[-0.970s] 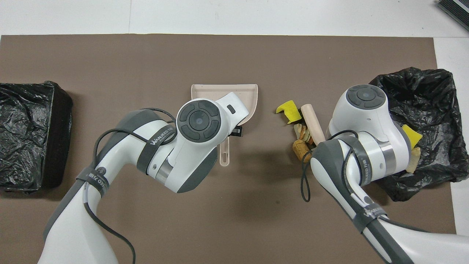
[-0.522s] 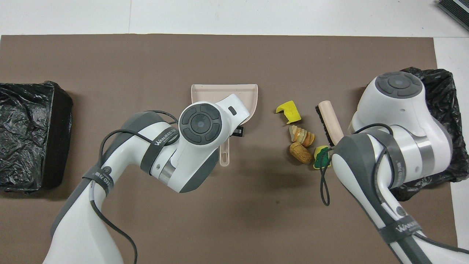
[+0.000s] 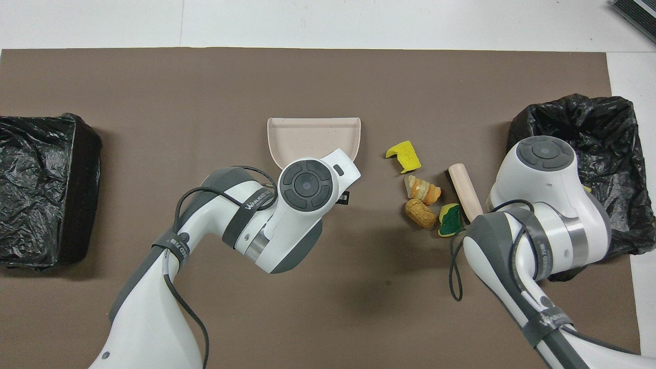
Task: Sweep and dump trash in bin
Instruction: 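Hold the dustpan with the left gripper while the right gripper sweeps trash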
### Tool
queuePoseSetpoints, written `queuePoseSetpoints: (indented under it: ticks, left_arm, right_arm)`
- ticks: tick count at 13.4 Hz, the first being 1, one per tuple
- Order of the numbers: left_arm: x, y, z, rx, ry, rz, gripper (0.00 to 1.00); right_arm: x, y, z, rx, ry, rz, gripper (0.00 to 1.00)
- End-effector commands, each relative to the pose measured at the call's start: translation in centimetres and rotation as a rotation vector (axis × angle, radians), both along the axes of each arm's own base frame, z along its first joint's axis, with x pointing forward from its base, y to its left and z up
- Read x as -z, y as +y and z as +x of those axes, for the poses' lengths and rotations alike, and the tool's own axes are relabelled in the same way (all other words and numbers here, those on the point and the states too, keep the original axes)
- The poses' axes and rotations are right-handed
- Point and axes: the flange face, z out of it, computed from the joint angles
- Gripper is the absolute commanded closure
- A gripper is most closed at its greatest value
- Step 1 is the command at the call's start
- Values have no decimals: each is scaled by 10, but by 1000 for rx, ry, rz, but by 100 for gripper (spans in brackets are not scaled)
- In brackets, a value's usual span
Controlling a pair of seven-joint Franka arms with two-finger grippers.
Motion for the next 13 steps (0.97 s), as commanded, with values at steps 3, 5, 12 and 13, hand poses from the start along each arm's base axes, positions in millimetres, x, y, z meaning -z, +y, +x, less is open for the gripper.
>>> queuePoseSetpoints:
  ticks: [3, 5, 12, 13]
  left_arm:
    - [2, 3, -3, -11, -15, 15, 91]
    - [1, 8, -1, -12, -12, 18, 100]
    - [-38, 49, 13, 177, 7, 67, 100]
    - [-42, 62, 19, 226, 19, 81, 100]
  right_arm:
    - [5, 29, -10, 81, -43, 50, 100]
    - [1, 62, -12, 131, -47, 87, 100]
    - [-71, 75, -8, 199, -55, -12, 100]
    - [-67, 62, -11, 166, -54, -31, 100]
